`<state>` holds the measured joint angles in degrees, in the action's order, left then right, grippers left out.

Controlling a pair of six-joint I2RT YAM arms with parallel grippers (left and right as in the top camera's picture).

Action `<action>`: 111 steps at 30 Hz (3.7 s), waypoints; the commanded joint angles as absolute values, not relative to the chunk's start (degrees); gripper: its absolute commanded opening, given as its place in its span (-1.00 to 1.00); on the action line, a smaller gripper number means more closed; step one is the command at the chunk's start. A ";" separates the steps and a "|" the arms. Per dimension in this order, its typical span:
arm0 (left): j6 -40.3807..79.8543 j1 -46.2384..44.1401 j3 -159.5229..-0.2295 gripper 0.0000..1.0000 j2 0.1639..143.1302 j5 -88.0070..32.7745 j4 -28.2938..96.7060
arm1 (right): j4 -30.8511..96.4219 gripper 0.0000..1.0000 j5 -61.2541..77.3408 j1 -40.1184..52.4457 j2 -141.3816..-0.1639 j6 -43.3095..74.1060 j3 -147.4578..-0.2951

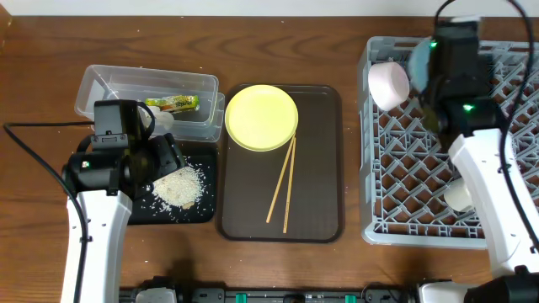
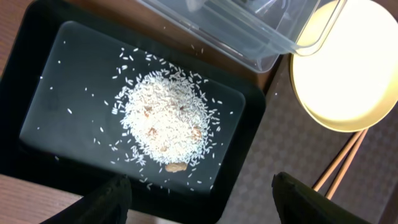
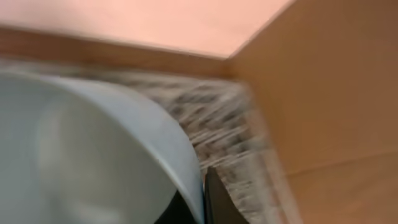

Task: Sort waste into correct bins and load items into the dishwasher rack
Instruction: 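Carry the blue bowl to the rack and set it in the back row, then reach the right gripper to the yellow plate and grasp its edge, then lift the yellow plate and stand it upright in the rack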

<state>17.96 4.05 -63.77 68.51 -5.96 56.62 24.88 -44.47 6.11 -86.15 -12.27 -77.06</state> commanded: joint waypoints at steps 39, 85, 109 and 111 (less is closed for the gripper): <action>17.82 4.32 -63.99 0.50 68.47 -5.52 57.78 | -0.32 -0.74 -63.66 6.28 -116.49 -25.15 -77.58; 17.82 4.32 -63.99 0.52 68.47 -5.52 57.84 | 14.85 -0.03 -3.81 30.26 -115.68 17.87 -77.56; 17.82 4.32 -63.99 0.52 68.47 -5.52 57.84 | 12.75 -0.98 -10.61 28.10 -114.15 17.78 -80.62; 17.82 4.32 -63.99 0.52 68.47 -5.52 57.82 | 13.98 -0.98 -11.79 26.94 -109.67 15.99 -80.82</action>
